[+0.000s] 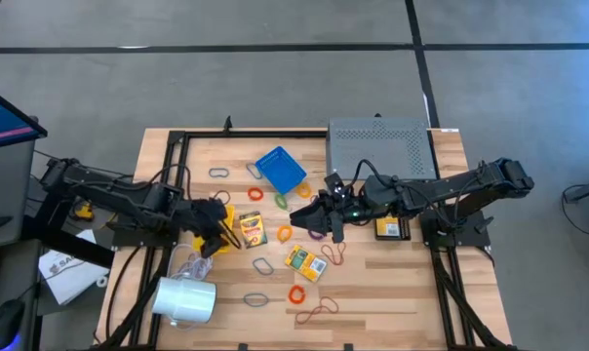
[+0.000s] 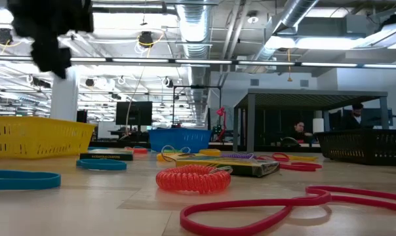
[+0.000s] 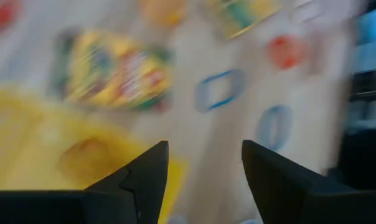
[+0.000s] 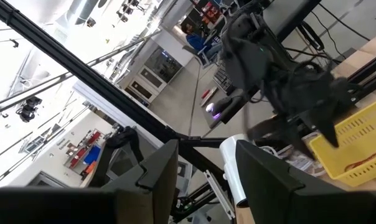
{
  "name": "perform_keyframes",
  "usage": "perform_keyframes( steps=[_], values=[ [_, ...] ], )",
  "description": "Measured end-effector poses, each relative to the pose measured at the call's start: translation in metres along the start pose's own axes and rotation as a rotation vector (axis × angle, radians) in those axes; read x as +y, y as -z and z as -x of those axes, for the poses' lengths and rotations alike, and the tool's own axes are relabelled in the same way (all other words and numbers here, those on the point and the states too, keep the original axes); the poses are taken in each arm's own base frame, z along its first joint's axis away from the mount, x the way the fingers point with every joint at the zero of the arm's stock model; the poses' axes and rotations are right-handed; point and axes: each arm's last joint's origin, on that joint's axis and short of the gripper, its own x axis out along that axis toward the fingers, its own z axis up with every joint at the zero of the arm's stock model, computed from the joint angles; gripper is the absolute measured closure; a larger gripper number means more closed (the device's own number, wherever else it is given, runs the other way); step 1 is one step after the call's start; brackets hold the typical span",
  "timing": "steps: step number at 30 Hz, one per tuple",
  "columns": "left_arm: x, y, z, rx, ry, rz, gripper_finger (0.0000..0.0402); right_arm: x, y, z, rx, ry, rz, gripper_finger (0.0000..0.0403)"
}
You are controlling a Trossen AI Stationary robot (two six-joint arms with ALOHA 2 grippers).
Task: Pick & Place Office Desk Supplies
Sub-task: Put the blue rubber band into the yellow bin
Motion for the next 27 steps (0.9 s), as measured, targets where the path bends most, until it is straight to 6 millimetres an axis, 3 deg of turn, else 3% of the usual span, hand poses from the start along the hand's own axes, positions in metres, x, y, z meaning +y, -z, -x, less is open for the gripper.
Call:
perform_keyframes(
  steps=[5, 13, 19, 27],
  values=[
    [-0.016, -0.015, -0.011, -0.071, 0.139, -0.124, 0.021, 0.0, 0.0, 0.0, 0.0, 0.0, 0.0, 0.0244],
    [-0.049, -0.032, -0.027, -0.043, 0.132, -0.548, 0.0231, 0.002, 0.002, 0.0, 0.005, -0.005, -0.002, 0.0244],
    [-0.063, -0.041, -0.037, -0.028, 0.115, -0.689, 0.0221, 0.005, 0.006, 0.0, 0.02, -0.012, -0.002, 0.0244],
    [-0.084, -0.022, -0.061, 0.095, 0.133, -0.912, 0.0212, 0.009, 0.011, 0.001, 0.035, -0.023, -0.002, 0.0244]
  ],
)
